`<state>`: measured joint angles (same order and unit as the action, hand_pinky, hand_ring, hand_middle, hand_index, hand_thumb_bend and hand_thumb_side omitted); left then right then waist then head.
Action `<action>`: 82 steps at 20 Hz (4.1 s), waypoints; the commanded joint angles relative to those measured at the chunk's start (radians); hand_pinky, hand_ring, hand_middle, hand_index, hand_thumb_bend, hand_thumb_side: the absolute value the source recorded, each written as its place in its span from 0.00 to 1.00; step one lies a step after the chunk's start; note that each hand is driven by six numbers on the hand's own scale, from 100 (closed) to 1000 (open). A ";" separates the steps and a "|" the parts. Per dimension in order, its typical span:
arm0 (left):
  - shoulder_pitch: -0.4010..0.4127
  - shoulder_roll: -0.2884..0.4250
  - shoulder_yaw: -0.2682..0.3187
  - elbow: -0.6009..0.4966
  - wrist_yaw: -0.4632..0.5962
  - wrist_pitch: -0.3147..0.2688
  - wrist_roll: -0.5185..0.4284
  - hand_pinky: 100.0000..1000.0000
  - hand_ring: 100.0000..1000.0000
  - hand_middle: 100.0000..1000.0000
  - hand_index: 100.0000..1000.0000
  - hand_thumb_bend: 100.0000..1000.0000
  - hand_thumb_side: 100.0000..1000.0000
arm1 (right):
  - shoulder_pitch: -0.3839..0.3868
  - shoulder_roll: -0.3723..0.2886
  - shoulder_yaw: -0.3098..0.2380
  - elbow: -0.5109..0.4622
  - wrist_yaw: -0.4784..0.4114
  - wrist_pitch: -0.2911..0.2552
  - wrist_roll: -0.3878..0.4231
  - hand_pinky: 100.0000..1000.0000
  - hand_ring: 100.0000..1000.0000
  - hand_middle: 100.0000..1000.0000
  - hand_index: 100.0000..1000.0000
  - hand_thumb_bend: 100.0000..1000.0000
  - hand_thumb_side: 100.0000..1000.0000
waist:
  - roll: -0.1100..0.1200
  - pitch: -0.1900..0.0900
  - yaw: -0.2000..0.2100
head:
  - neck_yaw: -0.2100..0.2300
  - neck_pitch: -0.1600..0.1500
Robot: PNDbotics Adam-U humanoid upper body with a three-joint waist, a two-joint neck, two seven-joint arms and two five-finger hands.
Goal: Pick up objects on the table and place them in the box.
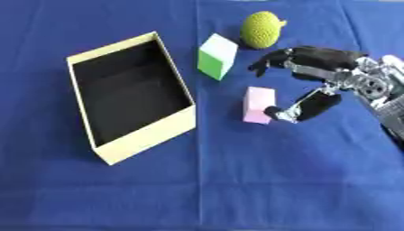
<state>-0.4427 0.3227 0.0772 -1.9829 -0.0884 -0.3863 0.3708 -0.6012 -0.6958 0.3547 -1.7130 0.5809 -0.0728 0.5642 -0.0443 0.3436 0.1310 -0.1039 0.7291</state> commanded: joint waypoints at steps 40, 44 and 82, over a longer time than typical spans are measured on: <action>-0.015 0.007 -0.004 -0.017 0.008 0.004 -0.010 0.68 0.83 0.75 0.79 0.10 0.62 | -0.004 0.043 0.012 0.087 0.046 -0.014 -0.006 0.89 0.92 0.38 0.71 0.00 0.38 | 0.004 -0.022 0.004 | 0.000 -0.002; -0.014 0.008 -0.004 -0.017 0.008 0.005 -0.013 0.68 0.83 0.75 0.79 0.09 0.62 | -0.002 0.040 0.010 0.085 0.030 -0.001 -0.013 0.89 0.90 0.35 0.67 0.00 0.31 | 0.004 -0.023 0.003 | -0.001 -0.002; -0.092 -0.041 -0.027 -0.017 0.020 -0.079 -0.011 0.69 0.81 0.74 0.79 0.15 0.56 | -0.530 0.481 0.025 0.342 0.058 -0.091 0.043 0.86 0.75 0.26 0.61 0.00 0.00 | 0.001 -0.012 0.079 | -0.107 -0.007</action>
<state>-0.5199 0.2762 0.0525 -1.9829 -0.0734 -0.4581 0.3623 -1.1083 -0.2256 0.3887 -1.3994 0.6059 -0.1462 0.6136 -0.0496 0.3510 0.2094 -0.2042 0.7344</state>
